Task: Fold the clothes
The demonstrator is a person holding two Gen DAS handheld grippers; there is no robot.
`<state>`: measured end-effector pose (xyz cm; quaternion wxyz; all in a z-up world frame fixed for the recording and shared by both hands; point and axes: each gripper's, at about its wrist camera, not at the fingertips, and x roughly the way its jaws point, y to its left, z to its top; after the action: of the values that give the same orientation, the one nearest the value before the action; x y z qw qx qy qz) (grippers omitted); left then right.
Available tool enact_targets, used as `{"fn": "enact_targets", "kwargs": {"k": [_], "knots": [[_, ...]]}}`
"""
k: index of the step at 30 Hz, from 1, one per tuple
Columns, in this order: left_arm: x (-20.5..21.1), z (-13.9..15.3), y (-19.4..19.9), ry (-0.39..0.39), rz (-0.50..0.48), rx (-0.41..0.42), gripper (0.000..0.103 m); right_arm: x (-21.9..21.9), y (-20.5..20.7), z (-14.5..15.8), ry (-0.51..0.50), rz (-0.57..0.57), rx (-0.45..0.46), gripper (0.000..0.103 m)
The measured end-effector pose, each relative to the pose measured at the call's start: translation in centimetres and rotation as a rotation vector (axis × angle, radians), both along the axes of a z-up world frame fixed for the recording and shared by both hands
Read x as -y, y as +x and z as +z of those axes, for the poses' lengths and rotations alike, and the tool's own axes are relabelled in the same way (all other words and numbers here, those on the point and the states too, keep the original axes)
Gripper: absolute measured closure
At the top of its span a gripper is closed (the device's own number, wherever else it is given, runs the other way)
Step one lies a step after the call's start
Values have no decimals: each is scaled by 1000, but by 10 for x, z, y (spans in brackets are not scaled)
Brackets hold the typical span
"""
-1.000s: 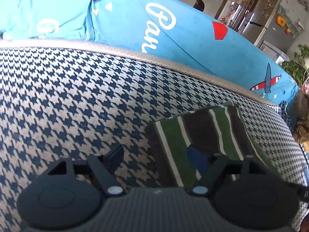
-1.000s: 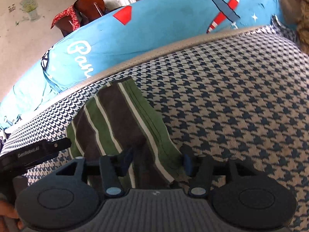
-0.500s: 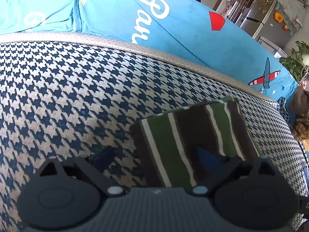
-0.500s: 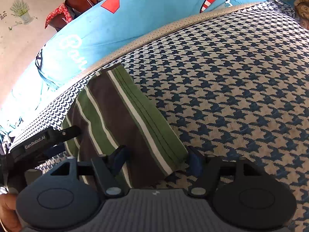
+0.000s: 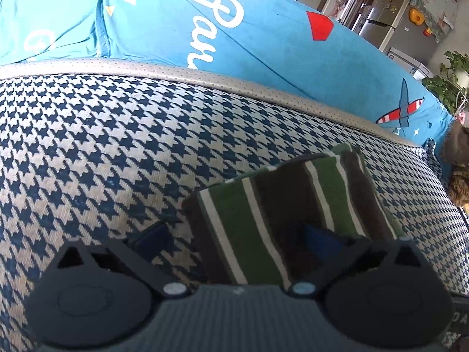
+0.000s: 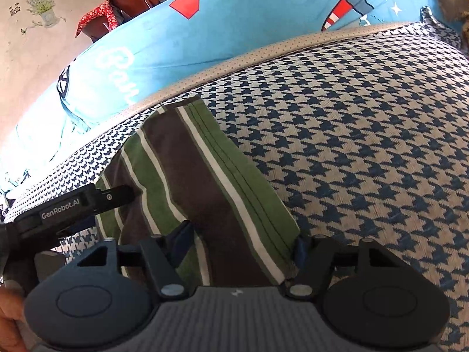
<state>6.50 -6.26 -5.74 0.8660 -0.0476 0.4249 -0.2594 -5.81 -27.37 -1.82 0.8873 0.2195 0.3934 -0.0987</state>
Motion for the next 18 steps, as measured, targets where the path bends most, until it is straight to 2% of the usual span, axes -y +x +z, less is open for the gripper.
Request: {"fn": "enact_targets", "kwargs": {"k": [2, 5, 6, 8, 10, 13, 18], "knots": [[4, 1, -3, 1, -20, 8, 16, -4, 3, -1, -5, 10, 3, 52], [7, 4, -6, -14, -46, 17, 39, -8, 7, -1, -25, 16, 2, 55], [7, 5, -8, -15, -53, 23, 44, -8, 8, -1, -26, 17, 3, 57], [8, 7, -13, -8, -69, 42, 64, -8, 8, -1, -25, 21, 7, 63], [11, 11, -19, 11, -76, 73, 74, -8, 6, 0, -26, 26, 13, 69], [13, 17, -26, 21, -72, 107, 79, -10, 4, 4, -36, 34, 23, 75], [15, 29, -37, 61, -61, 170, 80, -12, 2, 11, -48, 41, 52, 77]]}}
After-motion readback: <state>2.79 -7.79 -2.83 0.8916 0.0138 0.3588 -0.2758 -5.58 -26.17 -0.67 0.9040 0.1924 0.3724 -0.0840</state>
